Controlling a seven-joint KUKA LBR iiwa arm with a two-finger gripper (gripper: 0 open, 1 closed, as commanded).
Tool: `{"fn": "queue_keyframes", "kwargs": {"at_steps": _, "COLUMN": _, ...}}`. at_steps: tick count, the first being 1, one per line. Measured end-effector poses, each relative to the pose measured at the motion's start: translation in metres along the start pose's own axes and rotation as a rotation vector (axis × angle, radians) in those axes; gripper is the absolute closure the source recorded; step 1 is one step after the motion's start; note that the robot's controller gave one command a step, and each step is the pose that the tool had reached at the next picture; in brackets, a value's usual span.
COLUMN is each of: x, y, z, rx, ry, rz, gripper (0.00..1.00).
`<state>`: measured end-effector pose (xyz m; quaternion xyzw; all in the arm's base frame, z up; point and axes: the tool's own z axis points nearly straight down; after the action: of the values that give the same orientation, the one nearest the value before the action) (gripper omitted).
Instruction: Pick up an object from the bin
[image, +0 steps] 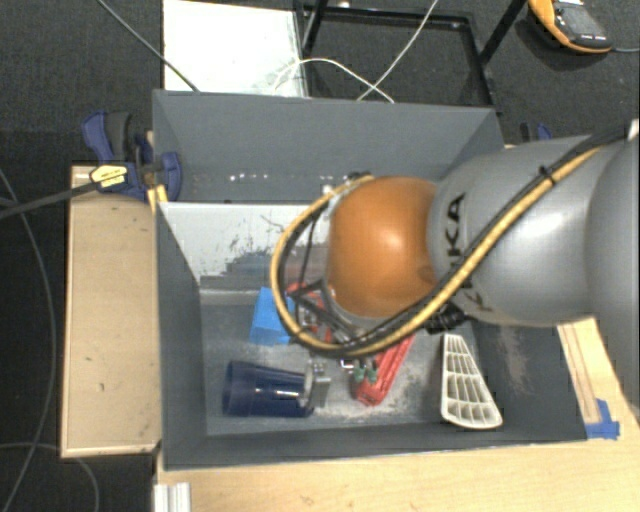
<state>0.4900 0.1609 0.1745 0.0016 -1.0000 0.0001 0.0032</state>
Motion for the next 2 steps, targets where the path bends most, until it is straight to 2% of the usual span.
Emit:
{"fn": "queue_keyframes", "kwargs": {"at_steps": 1, "x": -0.002, "y": -0.001, "z": -0.004, "rx": -0.001, "ry": -0.008, "rz": 0.006, "gripper": 0.0}}
{"fn": "queue_keyframes", "kwargs": {"at_steps": 2, "x": 0.009, "y": 0.027, "z": 0.105, "rx": -0.002, "ry": -0.005, "rz": 0.119, "gripper": 0.0}}
